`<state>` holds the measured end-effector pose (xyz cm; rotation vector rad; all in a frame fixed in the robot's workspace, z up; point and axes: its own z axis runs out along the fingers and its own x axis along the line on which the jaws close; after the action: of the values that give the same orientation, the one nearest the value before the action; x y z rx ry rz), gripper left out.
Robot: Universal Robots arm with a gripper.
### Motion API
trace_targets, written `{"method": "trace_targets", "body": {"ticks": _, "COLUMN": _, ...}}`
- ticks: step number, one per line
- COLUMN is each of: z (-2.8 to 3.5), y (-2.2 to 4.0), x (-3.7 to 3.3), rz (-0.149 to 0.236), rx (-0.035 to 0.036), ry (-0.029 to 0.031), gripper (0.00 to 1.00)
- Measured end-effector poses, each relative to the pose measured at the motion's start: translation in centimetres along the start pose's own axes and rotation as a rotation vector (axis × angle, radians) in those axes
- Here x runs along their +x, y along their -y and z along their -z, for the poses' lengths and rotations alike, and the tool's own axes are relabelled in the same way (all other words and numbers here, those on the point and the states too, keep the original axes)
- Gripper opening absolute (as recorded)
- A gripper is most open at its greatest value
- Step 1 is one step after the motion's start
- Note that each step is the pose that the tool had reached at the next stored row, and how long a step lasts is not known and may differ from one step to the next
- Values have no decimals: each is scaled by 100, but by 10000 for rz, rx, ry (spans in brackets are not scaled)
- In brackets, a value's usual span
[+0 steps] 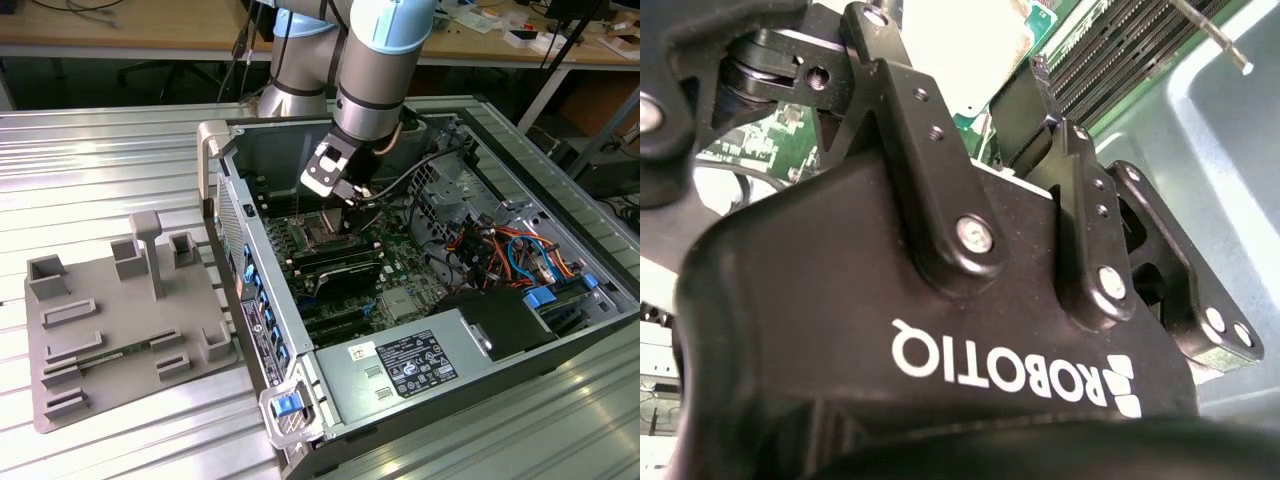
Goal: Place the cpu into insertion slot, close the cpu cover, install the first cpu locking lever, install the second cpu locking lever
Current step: 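Place the cpu into insertion slot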
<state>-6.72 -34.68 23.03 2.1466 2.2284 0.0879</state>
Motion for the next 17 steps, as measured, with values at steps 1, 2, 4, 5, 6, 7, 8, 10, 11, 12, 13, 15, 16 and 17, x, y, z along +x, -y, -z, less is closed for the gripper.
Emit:
{"method": "trace_targets", "body": {"ticks": 1, "z": -17, "y": 5, "x": 1, "rz": 0, "rx": 0, "ry": -1, "gripper": 55}}
{"method": "trace_targets", "body": {"ticks": 2, "z": -27, "y": 9, "x": 3, "rz": 0, "rx": -1, "ry": -1, "gripper": 55}}
{"method": "trace_targets", "body": {"ticks": 4, "z": -58, "y": 34, "x": 18, "rz": -1, "rx": 0, "ry": 0, "gripper": 55}}
{"method": "trace_targets", "body": {"ticks": 5, "z": -81, "y": 40, "x": 29, "rz": -1, "rx": -1, "ry": -2, "gripper": 55}}
{"method": "trace_targets", "body": {"ticks": 6, "z": -94, "y": 44, "x": 37, "rz": 0, "rx": 0, "ry": 0, "gripper": 55}}
{"method": "trace_targets", "body": {"ticks": 7, "z": -103, "y": 47, "x": 43, "rz": 1, "rx": 0, "ry": 0, "gripper": 55}}
{"method": "trace_targets", "body": {"ticks": 8, "z": -114, "y": 54, "x": 49, "rz": 0, "rx": 0, "ry": 0, "gripper": 55}}
{"method": "trace_targets", "body": {"ticks": 10, "z": -130, "y": 68, "x": 53, "rz": 0, "rx": 0, "ry": 0, "gripper": 55}}
{"method": "trace_targets", "body": {"ticks": 11, "z": -141, "y": 70, "x": 56, "rz": 0, "rx": 0, "ry": 1, "gripper": 55}}
{"method": "trace_targets", "body": {"ticks": 12, "z": -161, "y": 70, "x": 65, "rz": 1, "rx": 0, "ry": 0, "gripper": 55}}
{"method": "trace_targets", "body": {"ticks": 13, "z": -172, "y": 71, "x": 72, "rz": 0, "rx": 0, "ry": 0, "gripper": 55}}
{"method": "trace_targets", "body": {"ticks": 15, "z": -197, "y": 72, "x": 92, "rz": 0, "rx": 0, "ry": 0, "gripper": 55}}
{"method": "trace_targets", "body": {"ticks": 16, "z": -256, "y": 81, "x": 102, "rz": -94, "rx": -1, "ry": 6, "gripper": 55}}
{"method": "trace_targets", "body": {"ticks": 17, "z": -268, "y": 84, "x": 102, "rz": -157, "rx": -1, "ry": 11, "gripper": 55}}
